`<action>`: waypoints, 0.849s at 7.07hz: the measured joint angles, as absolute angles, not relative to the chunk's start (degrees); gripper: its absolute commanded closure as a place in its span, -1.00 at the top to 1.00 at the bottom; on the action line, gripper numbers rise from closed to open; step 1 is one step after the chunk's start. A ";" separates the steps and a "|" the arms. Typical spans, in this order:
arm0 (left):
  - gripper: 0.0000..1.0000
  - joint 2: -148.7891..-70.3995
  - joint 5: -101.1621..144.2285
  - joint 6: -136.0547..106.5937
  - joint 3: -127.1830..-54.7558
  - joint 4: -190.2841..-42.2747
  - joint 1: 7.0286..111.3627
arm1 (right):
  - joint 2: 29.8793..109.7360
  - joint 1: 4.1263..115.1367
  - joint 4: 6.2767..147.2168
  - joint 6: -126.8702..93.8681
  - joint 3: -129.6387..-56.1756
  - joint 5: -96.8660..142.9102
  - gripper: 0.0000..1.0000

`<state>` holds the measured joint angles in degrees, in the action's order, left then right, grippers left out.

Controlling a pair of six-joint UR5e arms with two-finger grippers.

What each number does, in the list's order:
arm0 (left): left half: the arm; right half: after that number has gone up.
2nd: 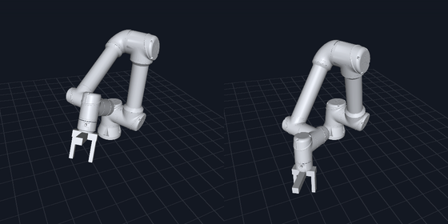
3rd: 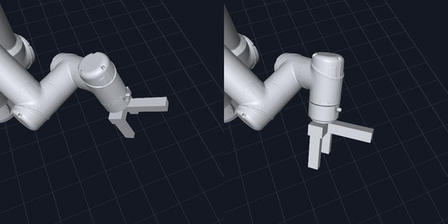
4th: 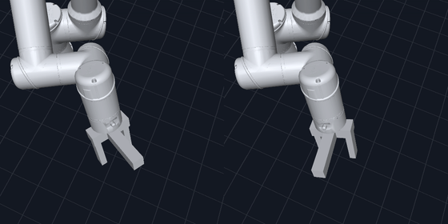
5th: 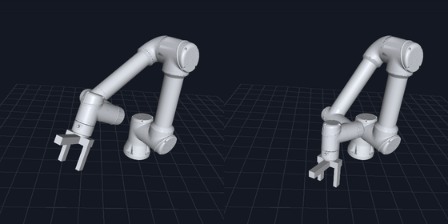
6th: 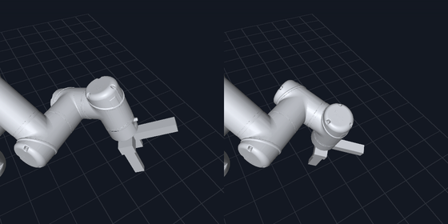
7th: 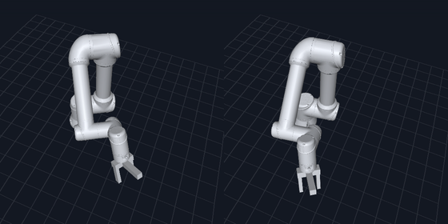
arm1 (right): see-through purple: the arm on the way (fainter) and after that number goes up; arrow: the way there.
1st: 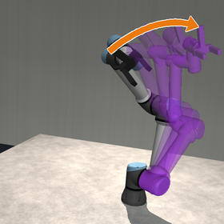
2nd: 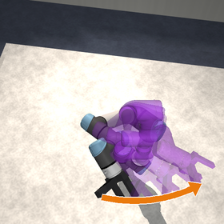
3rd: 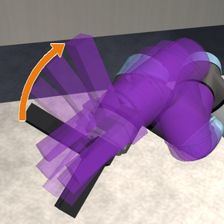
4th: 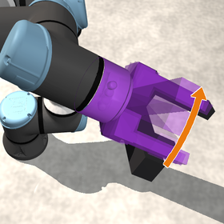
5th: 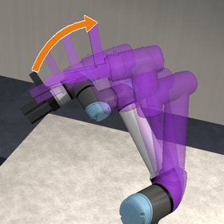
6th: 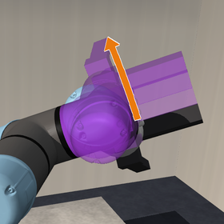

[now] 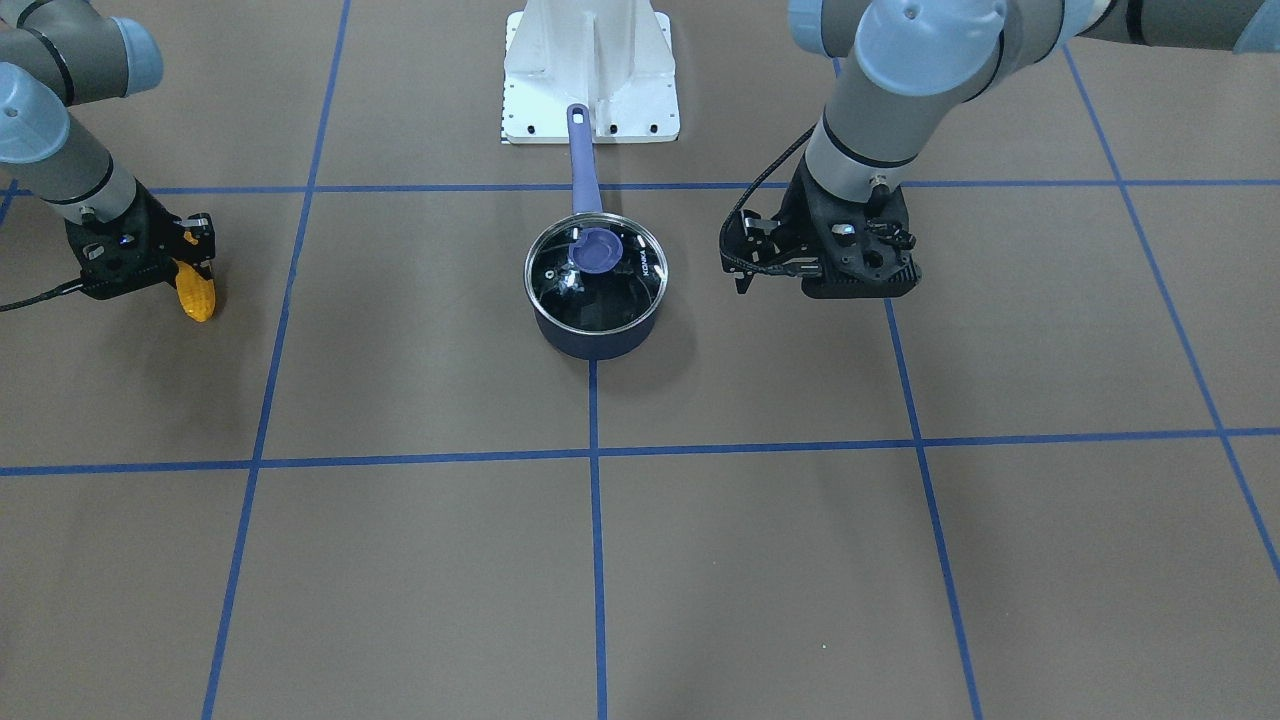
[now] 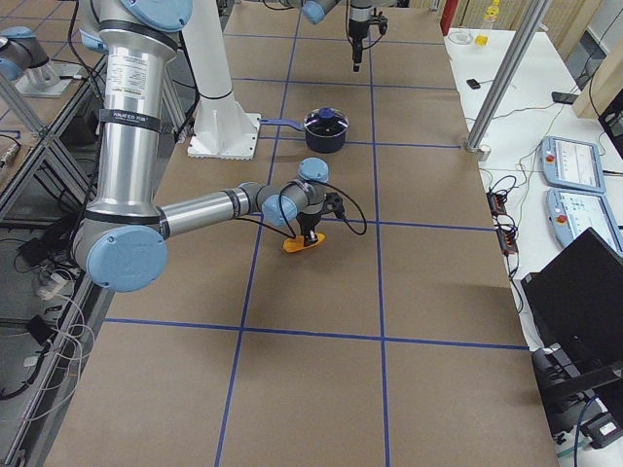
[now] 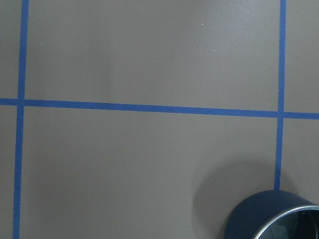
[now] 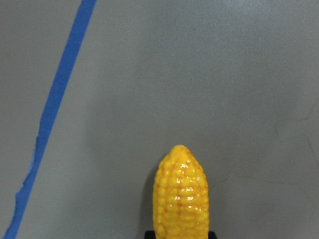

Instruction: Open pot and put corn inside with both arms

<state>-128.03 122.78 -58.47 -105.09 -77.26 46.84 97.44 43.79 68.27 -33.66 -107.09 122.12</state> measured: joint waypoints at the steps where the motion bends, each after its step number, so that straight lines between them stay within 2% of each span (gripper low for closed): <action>1: 0.99 -128.21 122.76 -58.51 -105.06 -77.24 46.77 | 97.10 45.01 68.33 -33.66 -107.23 124.04 -0.45; 3: 0.99 -129.60 122.14 -60.03 -104.85 -77.18 45.35 | 93.95 47.34 70.88 -33.66 -107.83 126.57 -0.45; 6: 0.99 -133.21 117.77 -64.24 -103.66 -77.21 37.57 | 81.17 49.74 89.45 -33.68 -112.17 127.55 -0.44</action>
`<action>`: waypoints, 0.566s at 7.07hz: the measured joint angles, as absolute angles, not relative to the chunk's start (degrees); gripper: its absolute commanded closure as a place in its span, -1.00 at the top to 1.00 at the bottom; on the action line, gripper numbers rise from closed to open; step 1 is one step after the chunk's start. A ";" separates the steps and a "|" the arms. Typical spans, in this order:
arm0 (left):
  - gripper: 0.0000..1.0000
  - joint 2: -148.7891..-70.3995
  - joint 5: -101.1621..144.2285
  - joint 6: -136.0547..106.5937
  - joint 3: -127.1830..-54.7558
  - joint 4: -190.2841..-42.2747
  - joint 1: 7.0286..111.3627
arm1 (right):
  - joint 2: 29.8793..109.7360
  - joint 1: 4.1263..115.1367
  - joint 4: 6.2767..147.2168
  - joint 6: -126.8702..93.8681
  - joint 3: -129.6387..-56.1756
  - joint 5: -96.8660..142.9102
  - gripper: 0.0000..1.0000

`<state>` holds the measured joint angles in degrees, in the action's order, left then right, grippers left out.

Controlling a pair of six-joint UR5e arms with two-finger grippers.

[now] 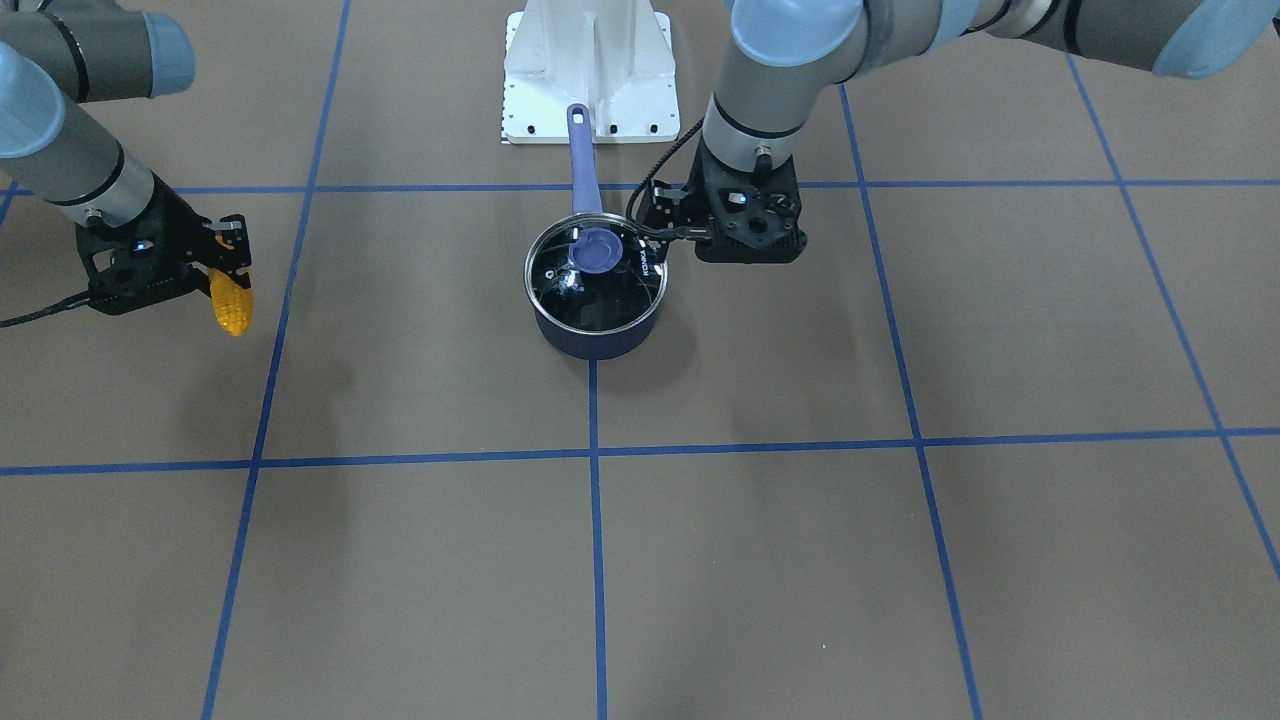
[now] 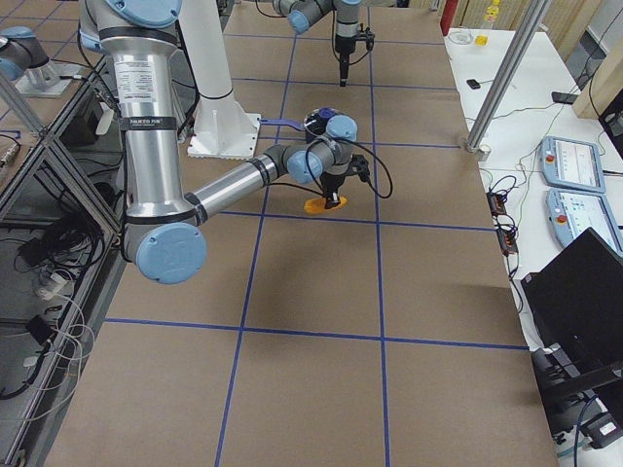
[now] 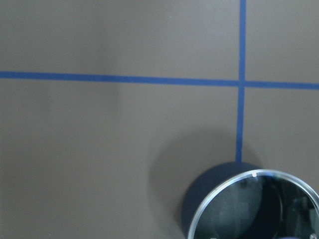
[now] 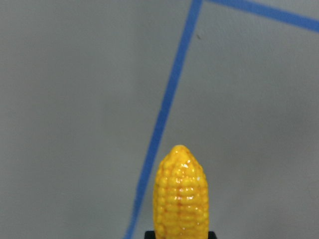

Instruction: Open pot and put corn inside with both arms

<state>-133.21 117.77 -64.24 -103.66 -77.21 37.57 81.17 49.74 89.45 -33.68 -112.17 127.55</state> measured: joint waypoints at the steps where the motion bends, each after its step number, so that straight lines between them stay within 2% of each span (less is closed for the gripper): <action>1: 0.99 -135.05 116.96 -64.65 -101.94 -77.22 36.20 | 76.41 49.85 95.37 -33.79 -112.94 127.51 -0.43; 4: 0.99 -139.37 115.91 -66.94 -97.20 -77.81 33.27 | 68.05 48.26 102.84 -34.48 -112.94 127.01 -0.43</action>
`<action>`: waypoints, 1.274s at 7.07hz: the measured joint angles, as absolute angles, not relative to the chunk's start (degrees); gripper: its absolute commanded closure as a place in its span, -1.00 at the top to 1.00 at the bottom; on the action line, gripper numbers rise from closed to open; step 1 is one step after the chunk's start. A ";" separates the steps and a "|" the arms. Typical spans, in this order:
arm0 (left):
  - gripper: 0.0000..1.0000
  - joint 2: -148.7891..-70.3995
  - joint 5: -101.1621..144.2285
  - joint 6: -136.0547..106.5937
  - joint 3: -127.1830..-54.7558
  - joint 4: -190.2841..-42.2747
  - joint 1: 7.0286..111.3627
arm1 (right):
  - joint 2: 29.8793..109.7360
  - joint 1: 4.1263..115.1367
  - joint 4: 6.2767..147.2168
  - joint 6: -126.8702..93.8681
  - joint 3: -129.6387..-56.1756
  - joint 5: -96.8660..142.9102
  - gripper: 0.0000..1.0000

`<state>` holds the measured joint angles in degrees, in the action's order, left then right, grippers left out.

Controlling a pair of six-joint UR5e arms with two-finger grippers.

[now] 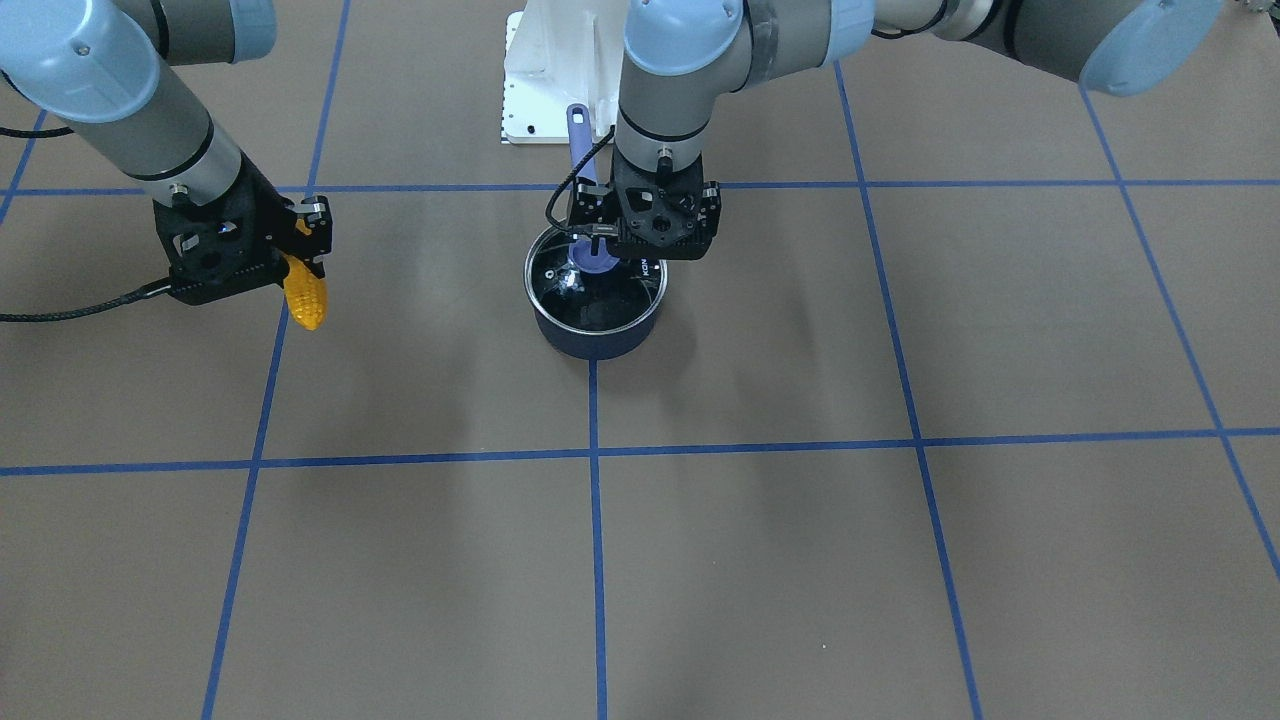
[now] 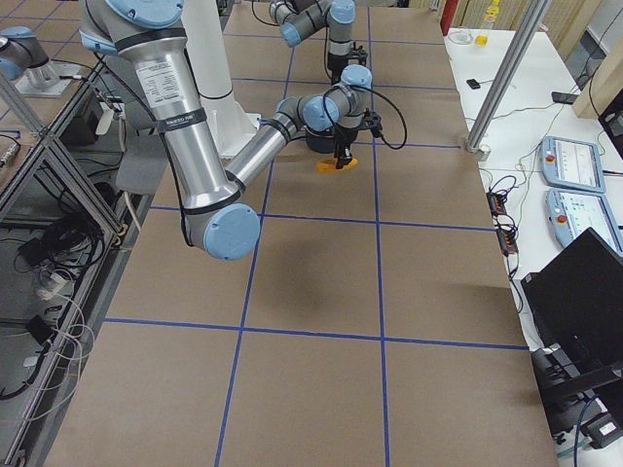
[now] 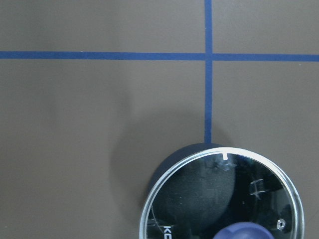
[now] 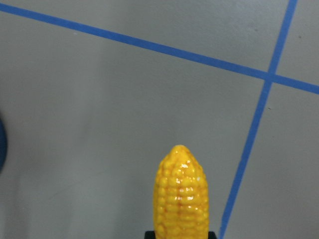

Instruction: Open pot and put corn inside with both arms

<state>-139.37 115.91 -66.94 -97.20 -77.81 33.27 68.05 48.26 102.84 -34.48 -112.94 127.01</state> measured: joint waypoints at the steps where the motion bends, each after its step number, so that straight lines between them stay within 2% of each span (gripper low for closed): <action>1: 0.99 -140.95 115.27 -68.45 -95.10 -78.68 32.07 | 67.27 47.71 103.13 -34.52 -112.80 126.88 -0.43; 3: 0.99 -142.27 113.76 -71.06 -91.68 -82.27 29.92 | 66.72 47.14 103.26 -34.54 -112.68 126.69 -0.43; 6: 0.98 -142.07 113.46 -71.74 -90.81 -83.35 29.32 | 66.74 46.60 103.27 -34.54 -112.57 126.50 -0.43; 9: 0.28 -141.46 113.54 -71.94 -90.97 -83.32 29.20 | 66.73 46.18 103.23 -34.54 -112.45 125.77 -0.43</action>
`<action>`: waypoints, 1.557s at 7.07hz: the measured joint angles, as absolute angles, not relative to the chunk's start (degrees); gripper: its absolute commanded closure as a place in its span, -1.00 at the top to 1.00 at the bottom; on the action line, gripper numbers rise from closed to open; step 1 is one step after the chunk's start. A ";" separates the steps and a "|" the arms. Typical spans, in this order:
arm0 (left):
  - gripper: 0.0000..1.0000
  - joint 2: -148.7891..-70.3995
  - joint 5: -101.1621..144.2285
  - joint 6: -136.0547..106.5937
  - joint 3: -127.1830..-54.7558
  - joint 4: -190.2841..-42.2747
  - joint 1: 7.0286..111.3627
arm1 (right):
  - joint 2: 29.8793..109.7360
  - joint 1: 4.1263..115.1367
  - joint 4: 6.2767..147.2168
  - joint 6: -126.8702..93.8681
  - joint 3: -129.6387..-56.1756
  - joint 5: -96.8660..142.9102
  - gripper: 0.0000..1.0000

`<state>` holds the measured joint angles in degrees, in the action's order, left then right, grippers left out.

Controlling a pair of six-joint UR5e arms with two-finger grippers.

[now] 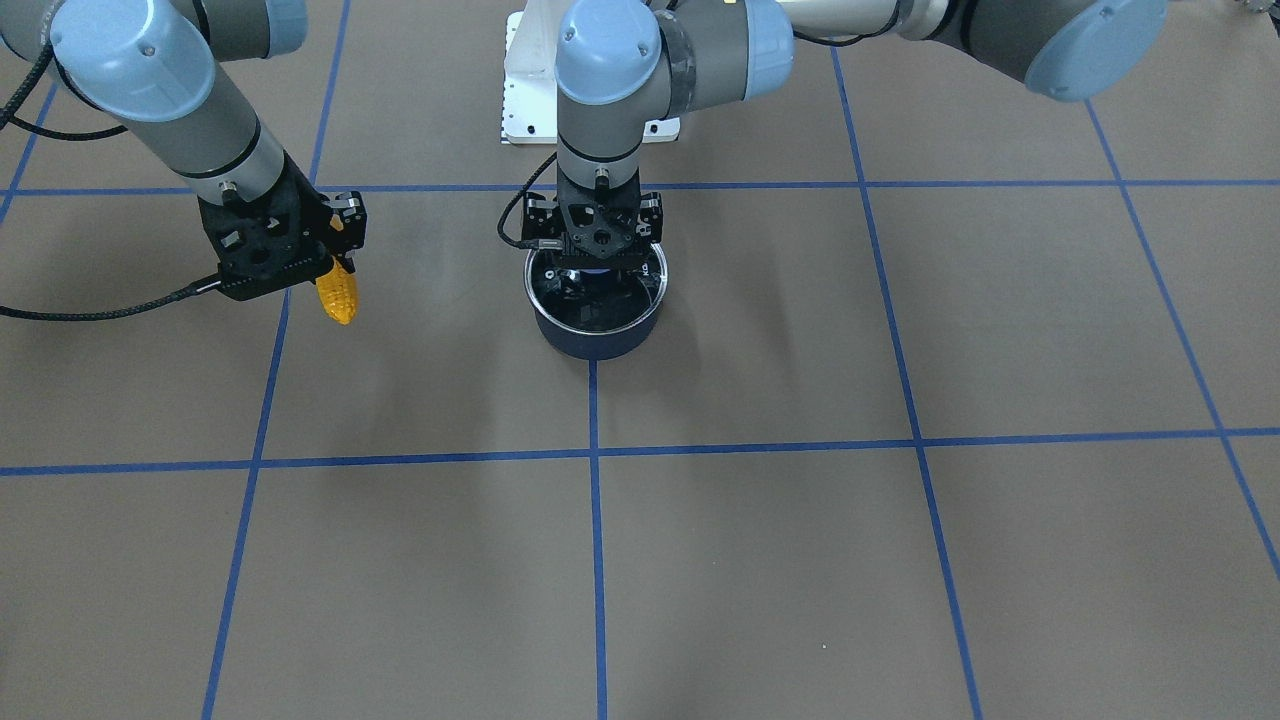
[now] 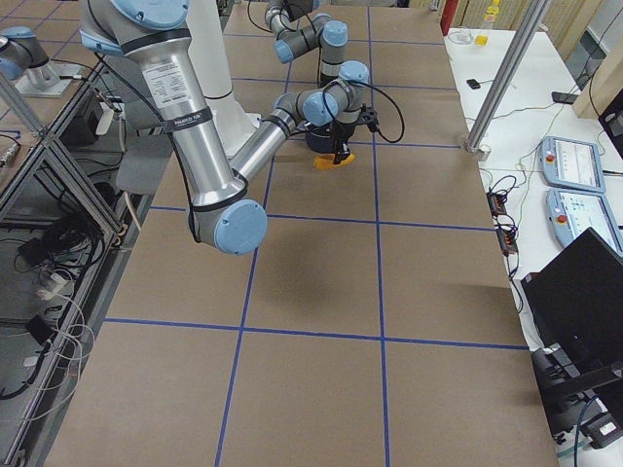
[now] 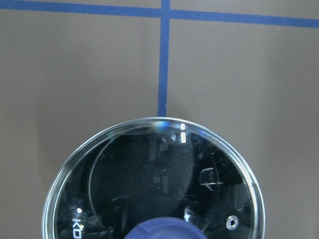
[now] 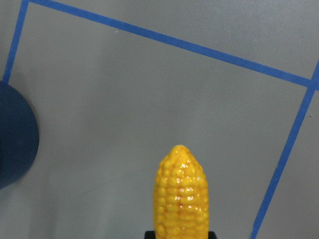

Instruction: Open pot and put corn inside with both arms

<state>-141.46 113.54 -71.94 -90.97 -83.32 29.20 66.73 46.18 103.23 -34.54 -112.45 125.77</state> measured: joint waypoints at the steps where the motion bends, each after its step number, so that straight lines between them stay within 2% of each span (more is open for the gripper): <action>1: 0.22 -141.32 113.74 -71.97 -91.18 -83.28 29.19 | 66.76 46.08 103.25 -34.54 -112.43 125.72 -0.43; 2: 0.16 -141.30 113.89 -71.96 -91.43 -83.20 29.18 | 66.77 45.99 103.26 -34.54 -112.42 125.69 -0.43; 7: 0.18 -140.91 113.89 -71.50 -95.26 -81.61 31.27 | 63.56 43.95 103.09 -36.34 -112.36 126.15 -0.43; 11: 0.21 -130.67 118.00 -62.99 -105.86 -79.33 39.04 | 55.10 37.94 98.37 -48.28 -108.58 125.73 -0.43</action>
